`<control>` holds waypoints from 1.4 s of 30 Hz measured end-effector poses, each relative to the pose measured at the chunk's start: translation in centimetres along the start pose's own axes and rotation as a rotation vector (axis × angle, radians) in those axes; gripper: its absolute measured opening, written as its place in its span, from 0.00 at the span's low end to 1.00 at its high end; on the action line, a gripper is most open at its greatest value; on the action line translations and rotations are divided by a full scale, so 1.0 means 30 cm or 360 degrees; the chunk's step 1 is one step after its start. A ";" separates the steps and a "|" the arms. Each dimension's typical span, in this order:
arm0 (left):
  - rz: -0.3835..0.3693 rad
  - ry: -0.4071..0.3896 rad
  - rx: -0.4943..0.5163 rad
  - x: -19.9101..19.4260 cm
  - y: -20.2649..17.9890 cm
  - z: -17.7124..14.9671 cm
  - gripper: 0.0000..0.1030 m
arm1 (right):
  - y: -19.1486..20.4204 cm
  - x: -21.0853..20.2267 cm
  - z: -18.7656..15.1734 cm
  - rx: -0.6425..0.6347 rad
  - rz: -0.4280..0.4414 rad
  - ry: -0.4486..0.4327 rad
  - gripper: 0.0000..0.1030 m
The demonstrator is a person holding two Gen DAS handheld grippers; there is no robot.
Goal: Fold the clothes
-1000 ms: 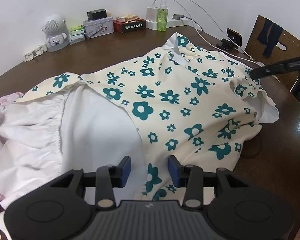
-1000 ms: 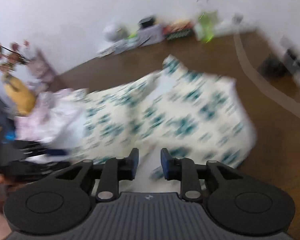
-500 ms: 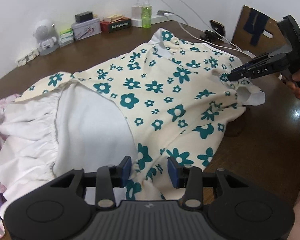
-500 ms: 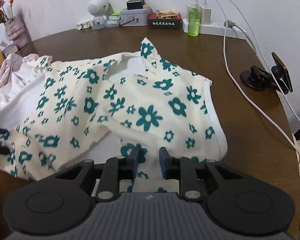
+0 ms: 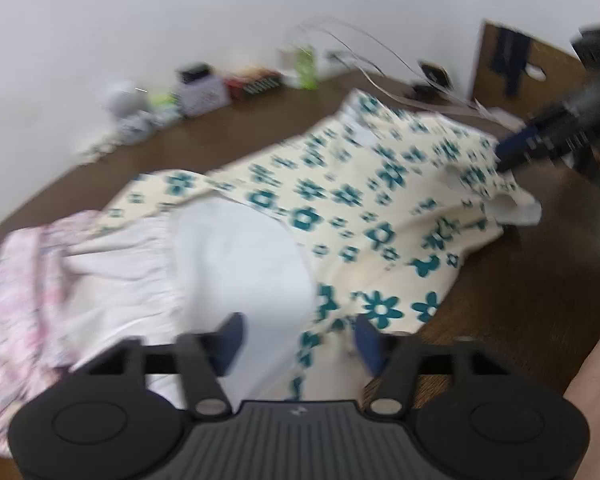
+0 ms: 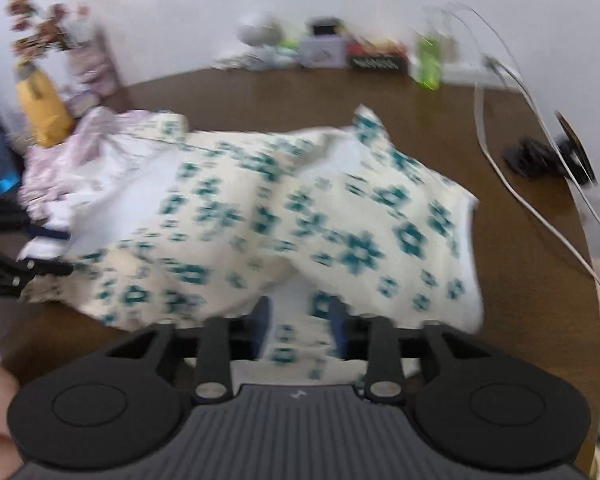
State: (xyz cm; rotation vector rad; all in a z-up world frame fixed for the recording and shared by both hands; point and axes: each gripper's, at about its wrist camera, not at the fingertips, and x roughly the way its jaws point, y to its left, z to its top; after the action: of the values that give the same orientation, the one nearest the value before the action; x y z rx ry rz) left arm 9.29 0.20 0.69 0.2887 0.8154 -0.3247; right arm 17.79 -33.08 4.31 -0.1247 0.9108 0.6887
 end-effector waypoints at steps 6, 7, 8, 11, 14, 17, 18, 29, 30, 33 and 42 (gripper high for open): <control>0.0112 -0.0080 -0.0106 -0.117 -0.033 -0.091 0.97 | 0.122 -0.043 -0.041 -0.0178 -0.0045 -0.0151 0.99; 0.0119 -0.0083 -0.0119 -0.123 -0.046 -0.107 0.97 | 0.132 -0.048 -0.056 -0.0170 -0.0052 -0.0180 0.99; 0.0123 -0.0084 -0.0130 -0.129 -0.059 -0.123 0.97 | 0.139 -0.051 -0.070 -0.0153 -0.0055 -0.0204 1.00; 0.0087 -0.0048 -0.0111 -0.117 -0.092 -0.157 0.97 | 0.140 -0.049 -0.107 -0.0116 -0.0103 -0.0239 1.00; 0.0124 0.0000 -0.0068 -0.097 -0.115 -0.177 0.97 | 0.127 -0.053 -0.141 -0.0082 -0.0171 -0.0221 1.00; 0.0154 0.0006 -0.0072 -0.089 -0.116 -0.189 0.95 | 0.105 -0.079 -0.172 -0.0080 -0.0224 -0.0194 1.00; 0.0157 0.0004 -0.0080 -0.088 -0.114 -0.192 0.95 | 0.097 -0.087 -0.181 -0.0087 -0.0246 -0.0183 1.00; 0.0192 0.0072 0.0001 -0.046 -0.146 -0.170 0.87 | -0.005 -0.058 -0.215 -0.0506 -0.0391 0.0046 0.92; 0.0202 0.0085 0.0008 -0.038 -0.148 -0.168 0.84 | -0.007 -0.046 -0.209 -0.0565 -0.0362 0.0075 0.84; 0.0206 0.0119 0.0013 -0.013 -0.150 -0.158 0.75 | 0.001 -0.008 -0.189 -0.0751 -0.0282 0.0147 0.72; 0.0192 0.0160 -0.0028 0.026 -0.136 -0.147 0.48 | 0.010 0.061 -0.131 -0.1004 -0.0050 0.0211 0.57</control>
State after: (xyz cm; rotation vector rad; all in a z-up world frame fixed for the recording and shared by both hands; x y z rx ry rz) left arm 5.28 -2.01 -3.27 0.3380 0.8951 -0.1911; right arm 15.68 -33.43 0.51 -0.7507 0.7883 0.9289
